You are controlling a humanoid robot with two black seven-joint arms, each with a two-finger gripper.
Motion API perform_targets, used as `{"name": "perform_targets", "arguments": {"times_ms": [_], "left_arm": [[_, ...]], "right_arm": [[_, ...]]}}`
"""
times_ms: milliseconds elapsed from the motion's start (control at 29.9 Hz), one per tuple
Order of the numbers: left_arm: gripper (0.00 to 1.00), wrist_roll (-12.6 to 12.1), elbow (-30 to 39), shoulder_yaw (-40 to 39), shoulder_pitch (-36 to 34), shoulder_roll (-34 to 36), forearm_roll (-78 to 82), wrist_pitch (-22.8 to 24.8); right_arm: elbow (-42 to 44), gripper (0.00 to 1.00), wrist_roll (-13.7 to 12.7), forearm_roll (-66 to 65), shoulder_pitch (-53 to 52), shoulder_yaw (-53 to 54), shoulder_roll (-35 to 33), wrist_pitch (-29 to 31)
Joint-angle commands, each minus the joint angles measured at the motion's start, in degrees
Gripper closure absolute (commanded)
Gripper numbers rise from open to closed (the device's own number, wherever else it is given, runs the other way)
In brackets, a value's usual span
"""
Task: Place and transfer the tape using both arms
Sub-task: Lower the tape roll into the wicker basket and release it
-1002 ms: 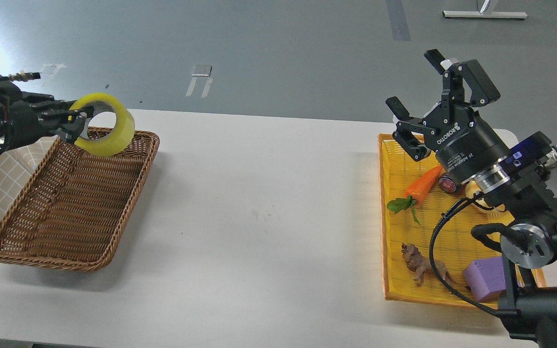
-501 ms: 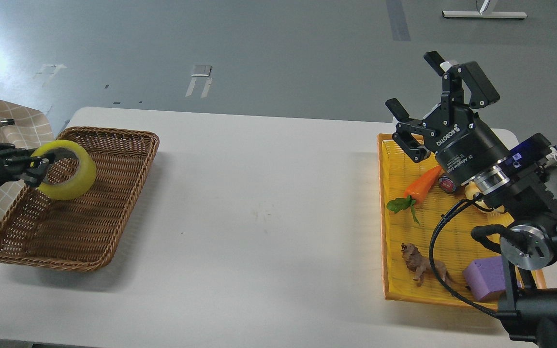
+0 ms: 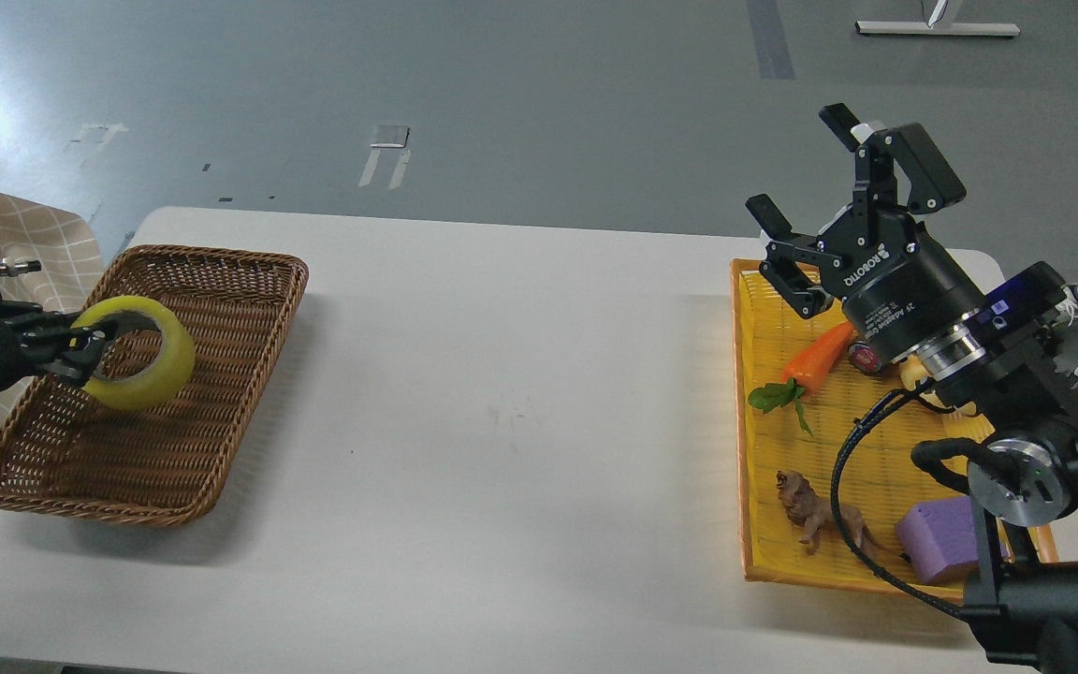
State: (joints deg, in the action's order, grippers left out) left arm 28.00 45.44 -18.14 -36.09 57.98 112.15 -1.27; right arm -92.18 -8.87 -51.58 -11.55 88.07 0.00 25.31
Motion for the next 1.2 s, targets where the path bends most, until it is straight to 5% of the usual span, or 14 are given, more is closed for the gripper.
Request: {"name": "perform_targets", "arguments": {"times_ms": [0,200,501,802,1002,1169], "left_arm": [[0.91,0.0,0.0,0.0,0.2,-0.1,0.0,0.0],[0.83,0.0,0.0,0.2,0.3,-0.6,0.0,0.0],[0.46,0.0,-0.4,0.8,0.2,-0.5,-1.3,0.8],[0.26,0.0,-0.5,0.7,-0.6,-0.6,-3.2,0.8],[0.03,0.0,-0.4,0.6,-2.8,-0.5,-15.8,0.8],[0.02,0.0,0.3,0.2,-6.0,-0.9,-24.9,1.8]], "right_arm": [[0.0,0.0,0.0,0.0,0.2,0.0,0.0,0.0],[-0.1,0.0,0.0,0.0,0.4,0.1,0.0,0.0],[0.0,0.0,0.0,0.1,0.4,0.0,0.0,0.0],[0.0,0.0,0.0,0.1,0.5,-0.1,0.0,0.0],[0.0,0.0,0.0,0.1,0.4,-0.1,0.0,0.0],[-0.1,0.0,-0.1,0.1,0.3,-0.1,0.0,0.0]]}}
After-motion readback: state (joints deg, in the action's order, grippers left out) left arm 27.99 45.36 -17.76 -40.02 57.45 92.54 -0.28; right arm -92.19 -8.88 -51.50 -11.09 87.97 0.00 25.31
